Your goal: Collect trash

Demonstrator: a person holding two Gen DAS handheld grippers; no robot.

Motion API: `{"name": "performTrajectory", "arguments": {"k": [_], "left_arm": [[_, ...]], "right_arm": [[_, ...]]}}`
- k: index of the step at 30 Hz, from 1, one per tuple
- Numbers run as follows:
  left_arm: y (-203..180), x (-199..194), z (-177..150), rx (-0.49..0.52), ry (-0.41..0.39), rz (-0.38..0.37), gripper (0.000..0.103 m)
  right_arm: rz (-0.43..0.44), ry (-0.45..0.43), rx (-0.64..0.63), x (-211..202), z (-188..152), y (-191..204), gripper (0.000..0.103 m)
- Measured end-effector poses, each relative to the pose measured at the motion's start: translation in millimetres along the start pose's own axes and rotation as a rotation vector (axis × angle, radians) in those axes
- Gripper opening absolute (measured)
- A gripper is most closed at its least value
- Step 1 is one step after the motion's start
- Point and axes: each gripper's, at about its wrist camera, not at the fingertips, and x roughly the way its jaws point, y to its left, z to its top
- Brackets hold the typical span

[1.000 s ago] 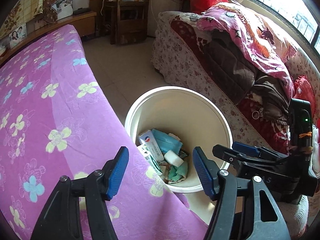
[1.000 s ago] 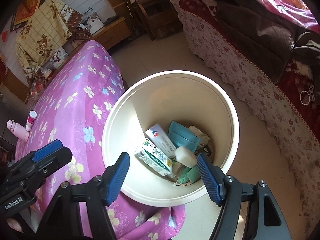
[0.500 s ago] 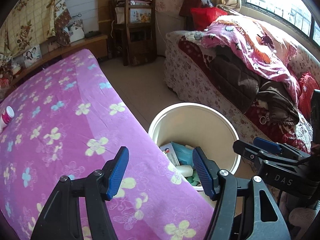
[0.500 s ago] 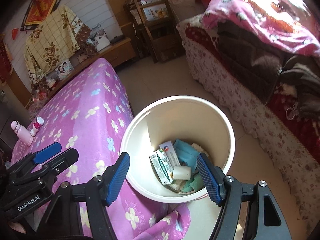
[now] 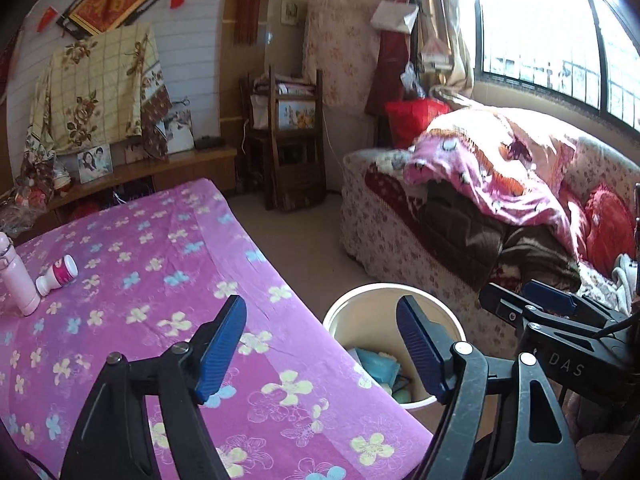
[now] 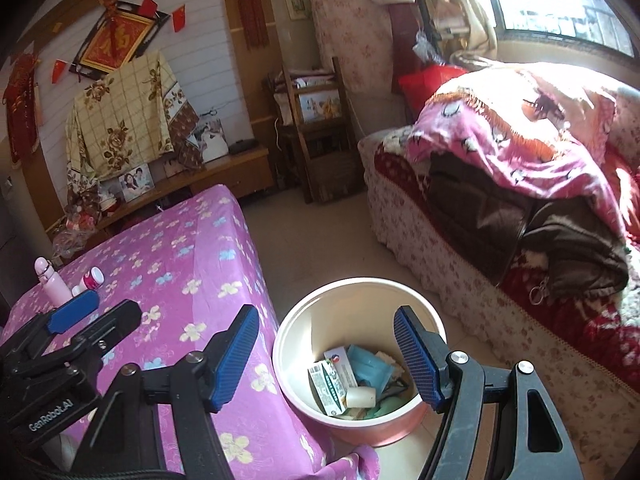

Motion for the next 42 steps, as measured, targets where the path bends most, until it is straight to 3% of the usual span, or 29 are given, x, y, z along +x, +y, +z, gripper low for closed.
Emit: {"name": "performTrajectory", "arguments": {"k": [3,20,42], "left_arm": [[5.7,-13.1,0.9,-0.011,-0.020,-0.003,0.080],[34.5,-66.8,0.9,-0.044,-0.143,0.061,0.080],[31.0,-75.3,-2.0,-0.035,-0.163,0.087,0.080]], "right_arm": [[0.003,-0.038,-0.010,-14.6,2.4,8.6,0.079],[-0.005,-0.155,-0.070,-65.1,10.2,46.2,0.080],[-0.001,-0.165,-0.100,-75.3,9.3,51.9,0.080]]}}
